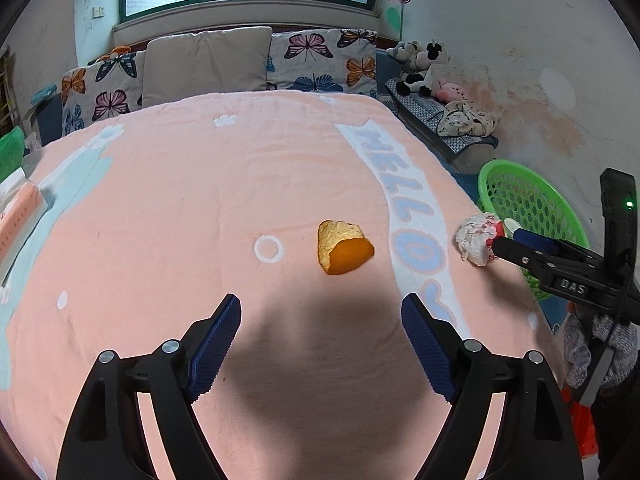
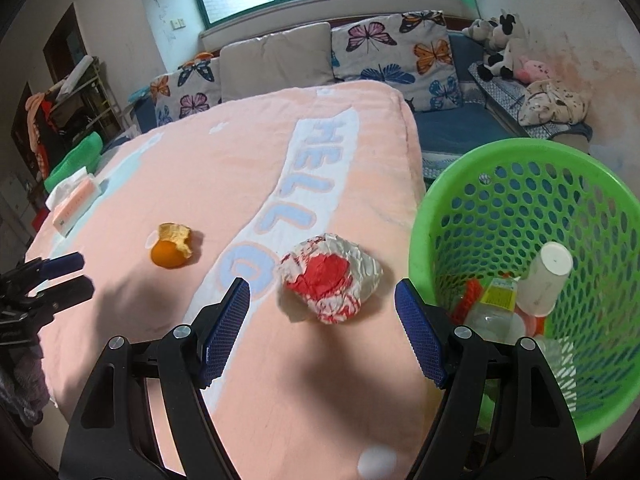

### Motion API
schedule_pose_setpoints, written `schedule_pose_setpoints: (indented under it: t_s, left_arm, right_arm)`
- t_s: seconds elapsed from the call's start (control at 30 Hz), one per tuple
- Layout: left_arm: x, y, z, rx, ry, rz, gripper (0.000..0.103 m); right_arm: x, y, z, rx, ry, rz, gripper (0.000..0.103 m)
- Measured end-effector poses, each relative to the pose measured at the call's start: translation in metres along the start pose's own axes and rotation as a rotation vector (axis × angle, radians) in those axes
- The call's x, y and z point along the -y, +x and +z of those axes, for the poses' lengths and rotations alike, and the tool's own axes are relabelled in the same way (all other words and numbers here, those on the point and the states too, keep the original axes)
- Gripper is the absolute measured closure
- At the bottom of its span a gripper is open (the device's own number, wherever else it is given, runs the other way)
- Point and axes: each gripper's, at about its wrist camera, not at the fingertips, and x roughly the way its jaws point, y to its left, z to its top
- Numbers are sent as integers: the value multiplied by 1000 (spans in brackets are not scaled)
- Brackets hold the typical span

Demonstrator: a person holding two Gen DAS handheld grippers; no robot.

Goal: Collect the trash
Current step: 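Move back to the table and grasp the crumpled red-white wrapper with the right tool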

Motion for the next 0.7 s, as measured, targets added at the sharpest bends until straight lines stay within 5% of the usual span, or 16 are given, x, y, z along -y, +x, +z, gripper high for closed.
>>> schedule_pose_setpoints:
  t_s: [0.23, 0.47, 0.7]
  left_arm:
    - [-4, 8, 3, -12, -8, 1, 23]
    - [-2, 23, 10, -18, 6, 12, 23]
    - [5, 44, 23, -29, 64, 13, 23]
  right_arm:
    - [3, 18, 4, -25, 4, -12, 28]
    - [3, 24, 2, -36, 0, -15, 43]
    - [5, 8, -1, -9, 0, -9, 45]
